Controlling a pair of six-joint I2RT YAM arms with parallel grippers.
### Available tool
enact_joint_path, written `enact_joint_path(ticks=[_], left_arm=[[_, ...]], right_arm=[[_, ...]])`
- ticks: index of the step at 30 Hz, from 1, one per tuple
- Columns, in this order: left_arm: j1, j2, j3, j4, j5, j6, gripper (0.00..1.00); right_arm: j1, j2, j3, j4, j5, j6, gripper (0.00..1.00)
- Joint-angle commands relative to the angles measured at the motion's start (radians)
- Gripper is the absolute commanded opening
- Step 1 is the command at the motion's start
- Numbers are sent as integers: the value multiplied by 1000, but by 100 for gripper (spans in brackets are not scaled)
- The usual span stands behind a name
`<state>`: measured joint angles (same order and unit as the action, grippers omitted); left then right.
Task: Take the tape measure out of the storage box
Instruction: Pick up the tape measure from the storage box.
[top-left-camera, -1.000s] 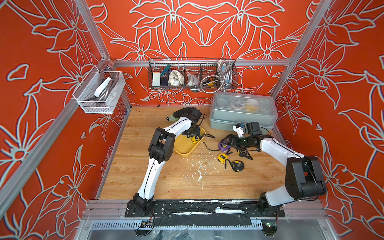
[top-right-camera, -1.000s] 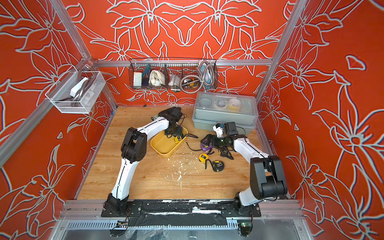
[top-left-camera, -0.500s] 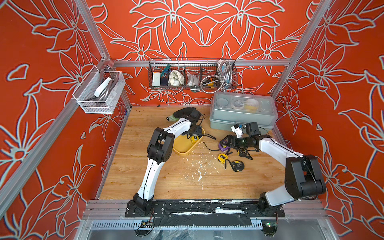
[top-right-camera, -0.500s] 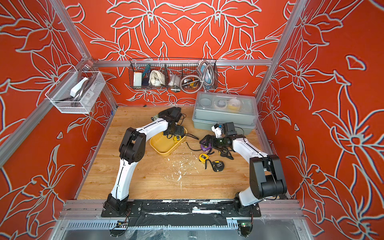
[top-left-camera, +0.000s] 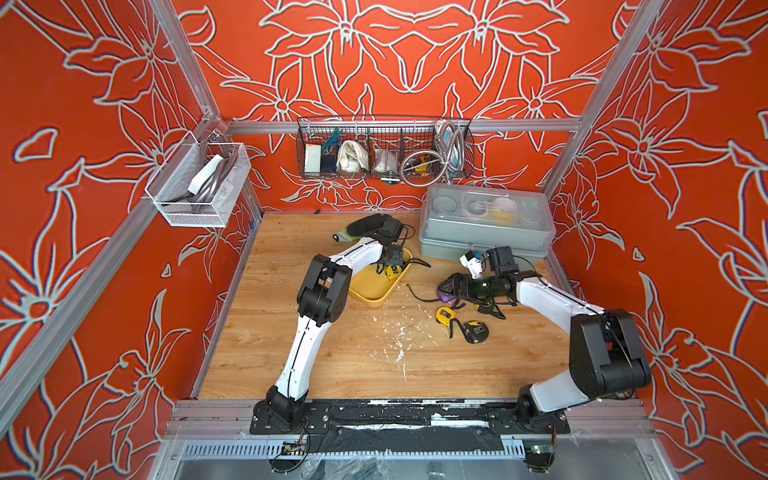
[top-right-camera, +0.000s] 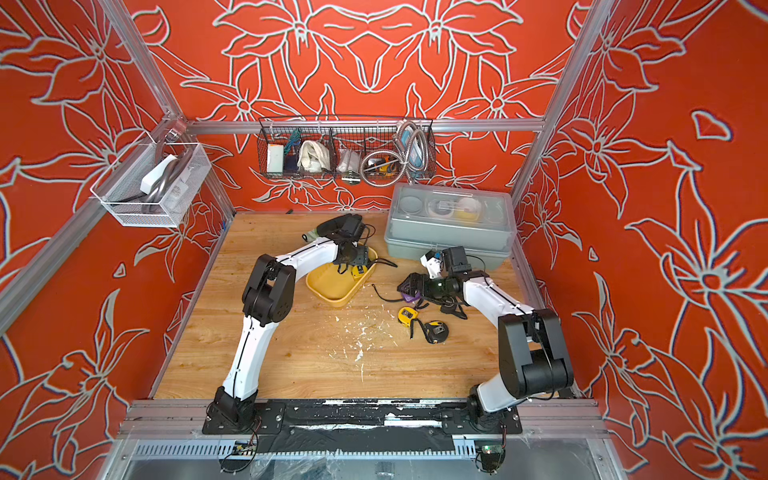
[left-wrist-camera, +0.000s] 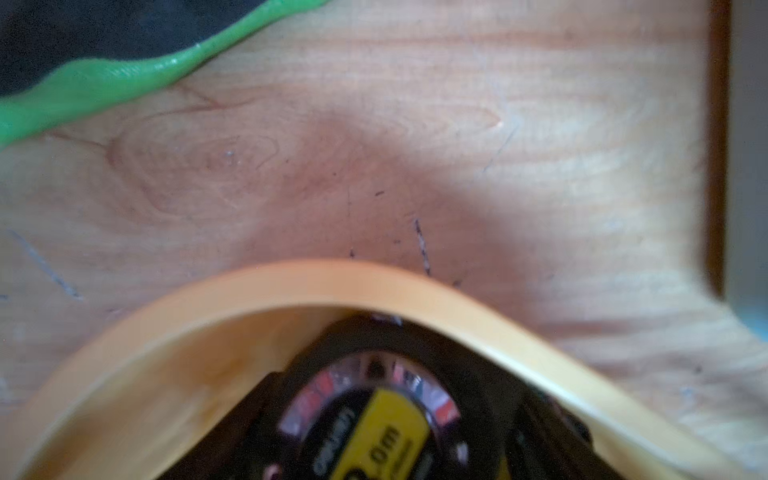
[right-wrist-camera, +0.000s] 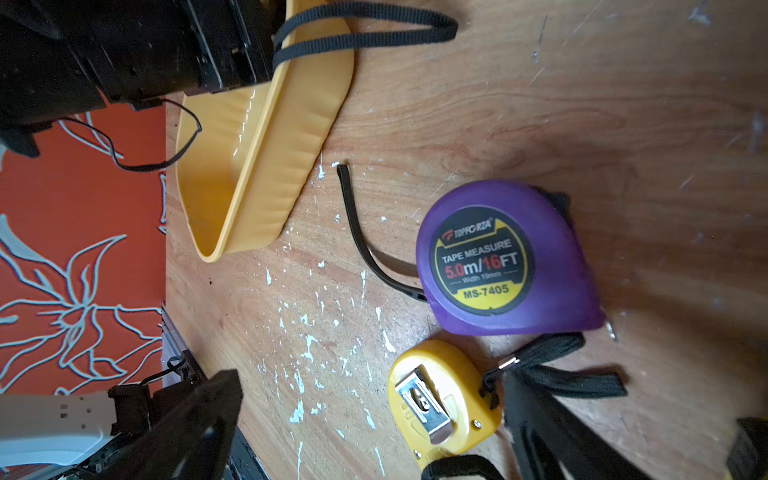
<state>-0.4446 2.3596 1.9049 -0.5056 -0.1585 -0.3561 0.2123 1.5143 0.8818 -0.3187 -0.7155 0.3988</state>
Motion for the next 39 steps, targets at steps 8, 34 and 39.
enact_joint_path(ticks=[8, 34, 39], left_arm=[[0, -71, -78, -16, -2, -11, 51], [-46, -540, -425, -175, 159, 66, 43], [-49, -626, -449, -167, 297, 154, 43]], right_arm=[[31, -4, -36, 32, 8, 10, 100], [50, 111, 137, 252, -312, 282, 100], [62, 148, 207, 262, -395, 353, 100]])
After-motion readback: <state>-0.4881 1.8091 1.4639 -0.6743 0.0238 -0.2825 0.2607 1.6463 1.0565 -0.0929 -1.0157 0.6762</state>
